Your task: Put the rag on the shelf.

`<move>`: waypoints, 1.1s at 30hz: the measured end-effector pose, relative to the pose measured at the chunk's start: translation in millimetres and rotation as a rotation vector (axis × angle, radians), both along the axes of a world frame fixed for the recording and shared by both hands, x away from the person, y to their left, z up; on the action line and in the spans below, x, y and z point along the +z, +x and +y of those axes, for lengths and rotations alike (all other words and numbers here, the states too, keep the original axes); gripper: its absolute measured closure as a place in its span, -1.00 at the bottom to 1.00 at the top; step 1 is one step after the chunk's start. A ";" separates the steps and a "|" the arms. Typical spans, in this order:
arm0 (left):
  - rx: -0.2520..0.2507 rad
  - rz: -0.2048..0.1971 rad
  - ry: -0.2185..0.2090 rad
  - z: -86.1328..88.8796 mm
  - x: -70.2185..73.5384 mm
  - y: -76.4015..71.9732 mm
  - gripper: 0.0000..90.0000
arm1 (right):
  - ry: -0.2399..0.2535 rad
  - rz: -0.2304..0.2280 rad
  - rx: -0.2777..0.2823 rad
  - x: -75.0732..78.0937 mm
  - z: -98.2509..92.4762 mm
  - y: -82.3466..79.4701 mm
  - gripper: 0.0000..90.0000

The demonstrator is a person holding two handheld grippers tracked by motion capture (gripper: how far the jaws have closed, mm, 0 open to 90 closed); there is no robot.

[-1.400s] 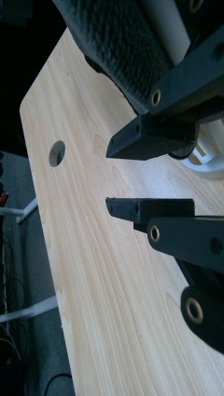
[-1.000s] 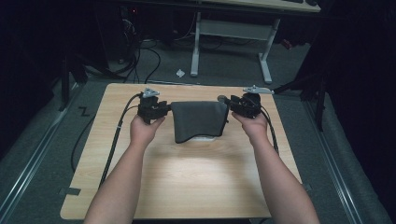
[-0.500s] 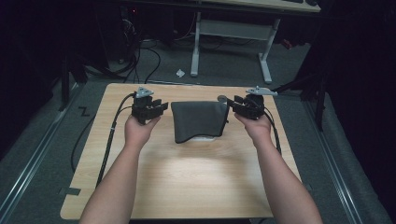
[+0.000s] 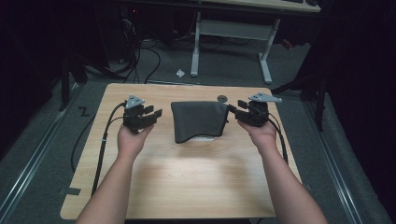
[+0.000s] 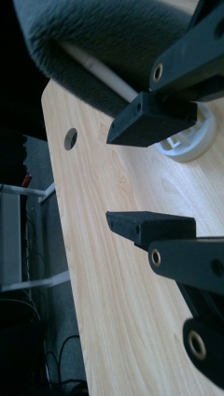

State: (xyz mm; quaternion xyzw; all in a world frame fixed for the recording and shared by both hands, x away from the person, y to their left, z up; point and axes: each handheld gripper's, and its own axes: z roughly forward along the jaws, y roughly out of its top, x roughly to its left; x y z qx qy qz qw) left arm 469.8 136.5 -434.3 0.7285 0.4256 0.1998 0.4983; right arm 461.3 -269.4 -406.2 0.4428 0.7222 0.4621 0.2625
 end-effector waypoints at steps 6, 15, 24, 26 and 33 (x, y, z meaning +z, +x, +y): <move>-0.006 -0.008 -0.009 5.8 -9.9 -25.5 0.12 | -0.027 -0.020 0.010 -0.3 -0.6 -21.9 0.13; -0.040 -0.026 0.024 9.1 -26.1 -71.0 0.05 | -0.091 -0.046 0.039 -5.6 7.1 -60.4 0.03; -0.083 0.011 0.084 10.6 -52.8 -114.1 0.00 | -0.095 -0.065 0.097 -26.2 24.6 -106.0 -0.04; -0.086 0.043 0.102 11.2 -61.7 -121.3 -0.01 | -0.118 -0.046 0.104 -35.7 30.7 -115.1 -0.05; -0.097 0.073 0.104 0.8 -92.5 -165.6 -0.05 | -0.100 0.047 0.145 -78.7 51.7 -143.0 -0.11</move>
